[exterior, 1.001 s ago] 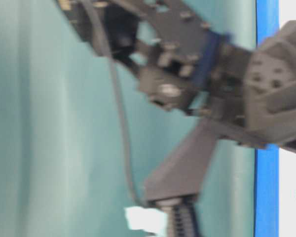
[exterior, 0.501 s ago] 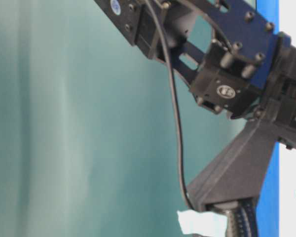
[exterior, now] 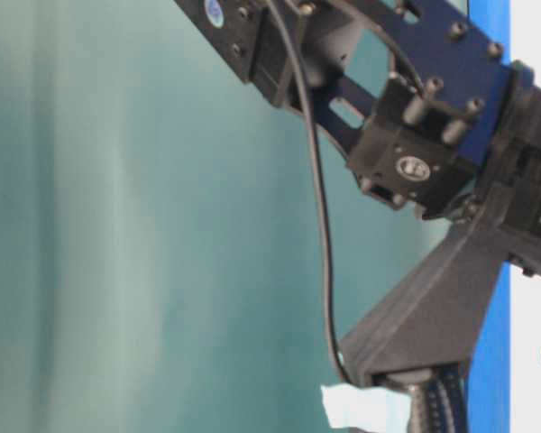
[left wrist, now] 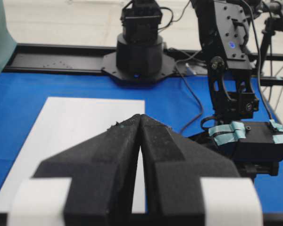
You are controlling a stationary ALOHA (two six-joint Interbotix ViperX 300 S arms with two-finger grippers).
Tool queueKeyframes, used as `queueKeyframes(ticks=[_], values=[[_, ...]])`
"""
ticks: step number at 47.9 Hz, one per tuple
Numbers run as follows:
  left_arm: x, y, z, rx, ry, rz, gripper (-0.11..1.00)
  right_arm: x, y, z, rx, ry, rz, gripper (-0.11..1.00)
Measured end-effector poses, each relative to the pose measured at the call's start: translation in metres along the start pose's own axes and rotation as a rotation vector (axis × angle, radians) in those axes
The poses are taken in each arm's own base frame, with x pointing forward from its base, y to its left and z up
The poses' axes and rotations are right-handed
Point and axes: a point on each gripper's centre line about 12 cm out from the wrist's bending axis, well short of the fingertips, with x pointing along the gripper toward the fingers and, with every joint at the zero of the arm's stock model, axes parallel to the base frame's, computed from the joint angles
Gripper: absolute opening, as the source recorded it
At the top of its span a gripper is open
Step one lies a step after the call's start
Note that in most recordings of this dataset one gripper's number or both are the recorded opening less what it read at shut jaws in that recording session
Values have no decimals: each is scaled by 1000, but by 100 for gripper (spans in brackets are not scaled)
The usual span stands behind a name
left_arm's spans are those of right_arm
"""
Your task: Touch the tip of the soldering iron to the mark.
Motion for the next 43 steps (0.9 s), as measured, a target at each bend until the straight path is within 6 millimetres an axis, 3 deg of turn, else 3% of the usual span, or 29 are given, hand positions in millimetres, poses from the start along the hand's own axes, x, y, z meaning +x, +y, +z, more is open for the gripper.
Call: queueKeyframes(ticks=[5,14,17,23,30,43], values=[[0,0,0,0,0,0,0,0,-1,1,5,0,-1,23],[0,0,0,0,0,2,0,-1,-1,-1,5,12,-9,80],[0,0,0,0,-3,0,0,-4,-2,-1,4,19,-17,92],[0,0,0,0,0,0,0,-27,-2,8,8,5,-23,87],[0,0,0,0,0,0,0,-61,-3,19,16,-16,-28,88],[0,0,0,0,0,2,0,-140,-5,32,10,-57,-52,87]])
